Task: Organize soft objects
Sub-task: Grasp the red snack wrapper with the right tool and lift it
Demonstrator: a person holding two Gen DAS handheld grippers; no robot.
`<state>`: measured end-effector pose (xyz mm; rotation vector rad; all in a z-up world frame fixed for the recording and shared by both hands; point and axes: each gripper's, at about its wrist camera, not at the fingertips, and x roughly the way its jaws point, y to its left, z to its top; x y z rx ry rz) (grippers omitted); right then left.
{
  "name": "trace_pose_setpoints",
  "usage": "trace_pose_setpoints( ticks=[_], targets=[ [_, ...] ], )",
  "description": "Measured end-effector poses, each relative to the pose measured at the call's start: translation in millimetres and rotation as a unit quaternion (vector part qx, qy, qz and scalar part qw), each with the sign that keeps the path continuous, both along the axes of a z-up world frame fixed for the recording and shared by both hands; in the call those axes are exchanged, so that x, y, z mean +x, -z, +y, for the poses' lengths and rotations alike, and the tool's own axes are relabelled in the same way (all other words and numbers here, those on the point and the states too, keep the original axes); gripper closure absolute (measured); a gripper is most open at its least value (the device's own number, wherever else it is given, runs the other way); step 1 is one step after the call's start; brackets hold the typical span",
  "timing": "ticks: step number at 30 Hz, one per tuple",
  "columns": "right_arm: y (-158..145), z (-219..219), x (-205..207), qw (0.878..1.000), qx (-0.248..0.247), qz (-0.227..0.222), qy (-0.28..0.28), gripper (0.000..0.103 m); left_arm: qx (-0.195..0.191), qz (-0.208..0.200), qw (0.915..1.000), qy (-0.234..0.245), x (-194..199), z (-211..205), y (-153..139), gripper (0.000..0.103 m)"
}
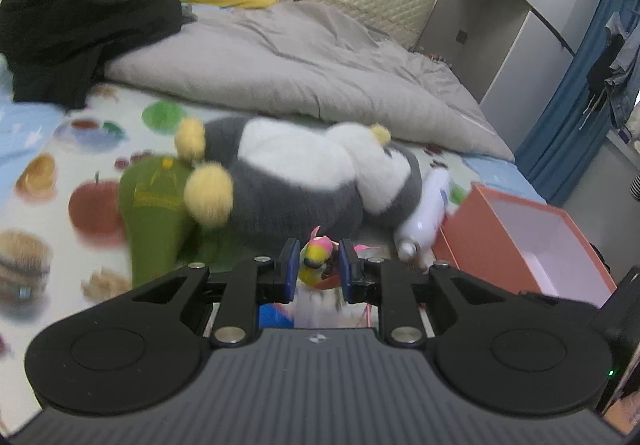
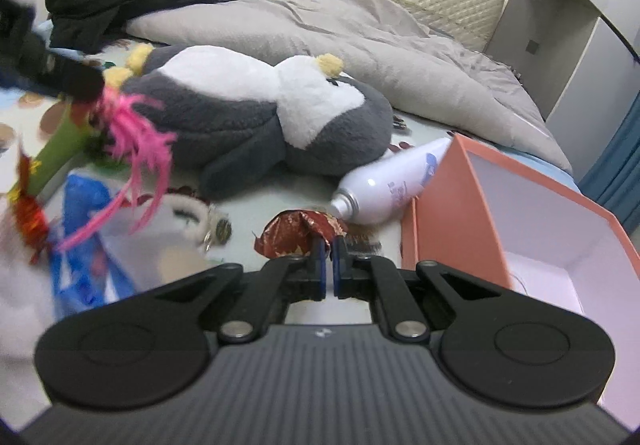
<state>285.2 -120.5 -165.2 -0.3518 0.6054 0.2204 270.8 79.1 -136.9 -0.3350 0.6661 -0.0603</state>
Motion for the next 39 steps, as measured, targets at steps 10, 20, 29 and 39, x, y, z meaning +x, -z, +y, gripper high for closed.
trace_pose_setpoints(
  ticks=[10,20,29,39],
  targets=[
    [-12,-24,-73,1.0,0.03,0.006,-0.009,0.097,-0.013,0.042,0.999,0.008,-80,-18,26,0.079],
    [16,-32,-111,0.993,0.088,0.068,-0.028,0.096,0.01,0.069,0.9976,0.003,-117,-34,51,0.079],
    [26,-49,-111,0.977,0.161,0.138,-0.006,0.09,0.023,0.08,0.9965,-0.004,-122,-44,54,0.079],
    [24,-49,-111,0.967,0.196,0.163,0.001,0.037,0.001,0.087,0.9959,-0.028,-129,-28,59,0.079]
  ],
)
